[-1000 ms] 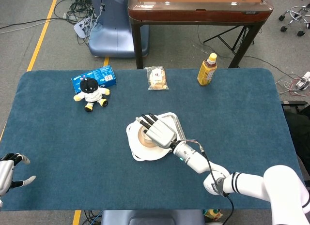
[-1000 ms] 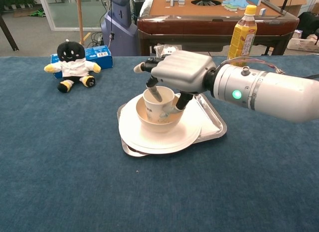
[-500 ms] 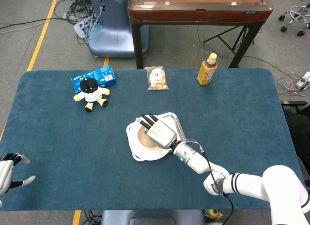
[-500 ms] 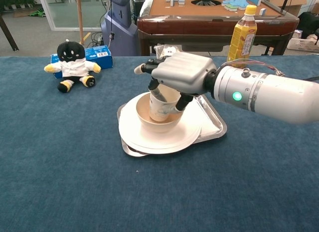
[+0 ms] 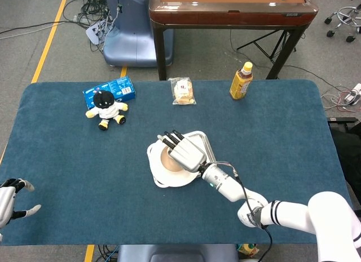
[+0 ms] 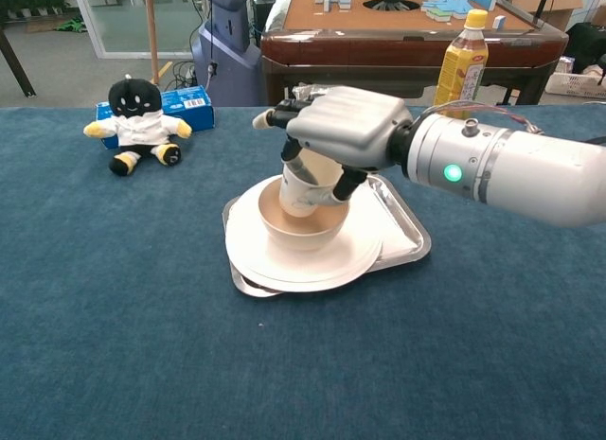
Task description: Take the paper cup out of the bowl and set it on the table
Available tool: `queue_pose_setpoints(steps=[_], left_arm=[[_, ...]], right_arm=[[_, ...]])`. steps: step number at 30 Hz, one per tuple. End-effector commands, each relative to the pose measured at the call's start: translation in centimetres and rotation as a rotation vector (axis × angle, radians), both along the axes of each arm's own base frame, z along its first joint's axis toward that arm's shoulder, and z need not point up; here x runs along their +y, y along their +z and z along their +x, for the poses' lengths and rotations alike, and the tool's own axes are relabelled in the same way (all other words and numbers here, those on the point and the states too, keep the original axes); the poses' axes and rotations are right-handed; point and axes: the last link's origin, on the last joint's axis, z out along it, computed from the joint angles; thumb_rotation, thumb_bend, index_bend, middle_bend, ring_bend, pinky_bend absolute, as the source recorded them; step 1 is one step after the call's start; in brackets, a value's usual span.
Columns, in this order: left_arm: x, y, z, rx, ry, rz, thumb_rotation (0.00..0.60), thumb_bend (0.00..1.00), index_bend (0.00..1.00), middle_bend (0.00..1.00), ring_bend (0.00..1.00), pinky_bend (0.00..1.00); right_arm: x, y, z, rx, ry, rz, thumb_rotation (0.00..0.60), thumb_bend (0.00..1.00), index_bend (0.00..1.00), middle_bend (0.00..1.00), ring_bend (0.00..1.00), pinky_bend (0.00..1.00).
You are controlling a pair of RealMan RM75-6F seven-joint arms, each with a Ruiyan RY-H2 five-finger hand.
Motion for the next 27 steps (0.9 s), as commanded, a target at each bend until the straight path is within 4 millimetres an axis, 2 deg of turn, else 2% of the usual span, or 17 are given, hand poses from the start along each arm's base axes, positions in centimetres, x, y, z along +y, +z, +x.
queue_pose_setpoints(steps=[1, 9, 16, 27], left_arm=[[0.0, 0.0, 0.0, 0.001, -0.001, 0.000, 0.600, 0.02, 0.47, 0.41, 0.28, 0.39], [0.0, -0.1, 0.0, 0.005, 0.000, -0.005, 0.600, 0.02, 0.47, 0.41, 0.28, 0.39], [0.0, -0.2, 0.0, 0.008, 0.001, -0.008, 0.600, 0.02, 0.47, 0.41, 0.28, 0.39], [0.0, -0.3, 0.0, 0.008, 0.003, -0.009, 0.600, 0.02, 0.47, 0.41, 0.28, 0.39]], right_arm=[[-0.2, 0.7, 0.4, -0.011, 0.002, -0.018, 0.600, 0.46, 0.62, 0.07, 0.00, 0.11], [-0.8, 2.8, 0.6, -0.025, -0.012, -0.072, 0.600, 0.46, 0.63, 0.07, 0.00, 0.11], [-1.4, 4.2, -0.2, -0.021, -0.039, -0.108, 0.600, 0.46, 0.64, 0.07, 0.00, 0.11], [-3.1, 6.6, -4.5, 0.024, -0.149, -0.181, 0.600, 0.47, 0.64, 0.07, 0.00, 0.11]])
